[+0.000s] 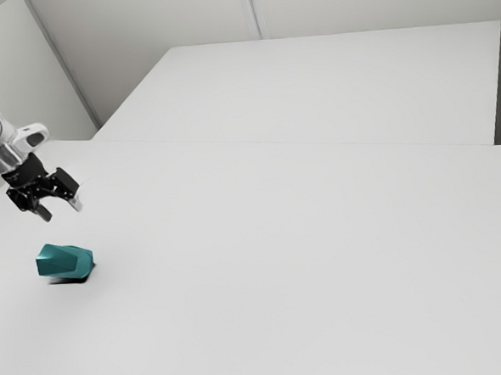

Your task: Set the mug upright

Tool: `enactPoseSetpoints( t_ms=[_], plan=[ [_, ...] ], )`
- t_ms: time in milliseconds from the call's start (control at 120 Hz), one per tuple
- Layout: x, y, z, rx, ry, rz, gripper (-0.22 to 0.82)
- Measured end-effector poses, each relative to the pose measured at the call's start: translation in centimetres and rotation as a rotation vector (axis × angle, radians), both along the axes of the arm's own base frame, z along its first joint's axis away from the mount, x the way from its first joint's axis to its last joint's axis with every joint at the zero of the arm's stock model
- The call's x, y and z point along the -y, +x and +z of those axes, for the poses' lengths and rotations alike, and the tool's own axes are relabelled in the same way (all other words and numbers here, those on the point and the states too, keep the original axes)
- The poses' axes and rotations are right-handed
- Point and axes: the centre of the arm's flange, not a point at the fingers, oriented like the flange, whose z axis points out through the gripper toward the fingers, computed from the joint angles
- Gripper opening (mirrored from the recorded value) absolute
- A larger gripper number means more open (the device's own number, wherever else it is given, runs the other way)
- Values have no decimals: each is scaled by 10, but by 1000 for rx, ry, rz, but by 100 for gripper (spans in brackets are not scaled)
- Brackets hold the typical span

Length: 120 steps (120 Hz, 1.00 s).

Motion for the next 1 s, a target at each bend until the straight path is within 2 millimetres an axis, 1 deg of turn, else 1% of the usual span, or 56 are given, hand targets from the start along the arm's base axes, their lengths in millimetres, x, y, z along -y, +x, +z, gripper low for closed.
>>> enactPoseSetpoints(
  t_ms=[67,217,392,508,583,708,833,900,950,1000],
  plan=[
    [-19,-7,-10,2,-19,-11,60],
    [-63,-23,-26,32,-66,-27,60],
    [-117,-33,-48,74,-143,-45,60],
    [-141,-31,-61,100,-180,-88,60],
    [-160,-31,-70,117,-202,-108,60],
    [-176,-27,-80,141,-228,-158,60],
    [-187,-18,-89,165,-247,-206,60],
    [-192,-13,-101,171,-268,-227,60],
    [-197,-13,-112,173,-288,-236,60],
    [-198,-14,-117,177,-304,-244,60]
  ],
)
